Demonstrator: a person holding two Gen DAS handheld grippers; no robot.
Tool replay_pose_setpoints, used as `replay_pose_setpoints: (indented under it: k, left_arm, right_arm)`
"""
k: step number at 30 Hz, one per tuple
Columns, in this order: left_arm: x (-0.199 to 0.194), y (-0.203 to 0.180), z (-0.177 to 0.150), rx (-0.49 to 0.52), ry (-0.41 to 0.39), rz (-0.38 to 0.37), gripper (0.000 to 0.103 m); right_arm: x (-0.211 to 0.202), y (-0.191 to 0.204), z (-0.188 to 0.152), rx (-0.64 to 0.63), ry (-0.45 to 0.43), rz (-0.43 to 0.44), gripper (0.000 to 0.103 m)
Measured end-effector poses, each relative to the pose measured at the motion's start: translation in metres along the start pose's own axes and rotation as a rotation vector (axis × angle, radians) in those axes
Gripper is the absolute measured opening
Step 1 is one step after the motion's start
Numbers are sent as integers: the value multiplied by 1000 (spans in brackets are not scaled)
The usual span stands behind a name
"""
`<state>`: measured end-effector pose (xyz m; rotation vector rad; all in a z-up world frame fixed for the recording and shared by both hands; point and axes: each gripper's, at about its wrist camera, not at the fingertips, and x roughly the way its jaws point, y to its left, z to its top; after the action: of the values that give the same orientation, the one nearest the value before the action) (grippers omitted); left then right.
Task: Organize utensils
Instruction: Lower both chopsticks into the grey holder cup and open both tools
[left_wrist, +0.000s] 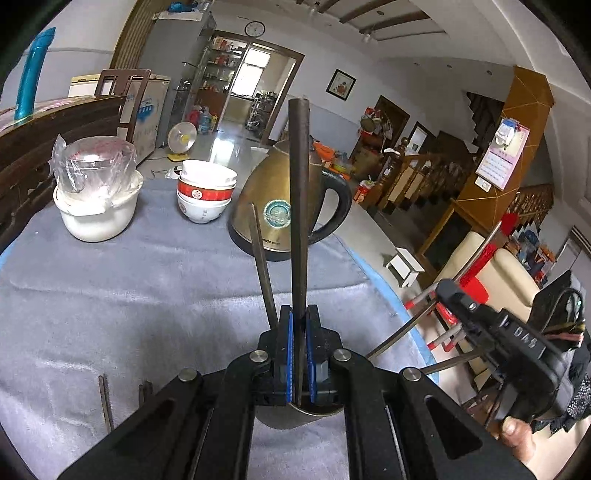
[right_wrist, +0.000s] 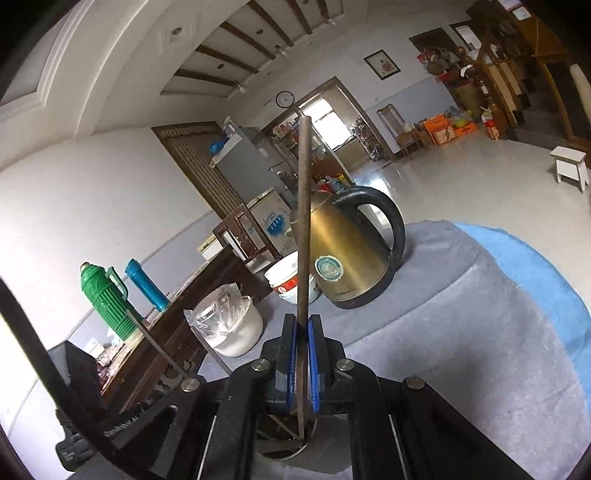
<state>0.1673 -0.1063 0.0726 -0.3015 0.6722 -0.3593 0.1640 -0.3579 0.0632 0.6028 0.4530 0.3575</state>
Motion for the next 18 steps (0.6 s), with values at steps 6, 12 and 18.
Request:
replay_pose_setpoints:
  k: [6,12,18]
  left_arm:
    - [-3,-3,0,15,0,-7,7]
    - [5,-1,1,19,15,-8,7]
    - [13,-2,0,26,33,-5,7]
  right_arm:
    - [-3,-7,5,30,-12,-5,7]
    - [11,-25,0,100,39,52,7]
    - [30,-23,-4,65,102,68,7]
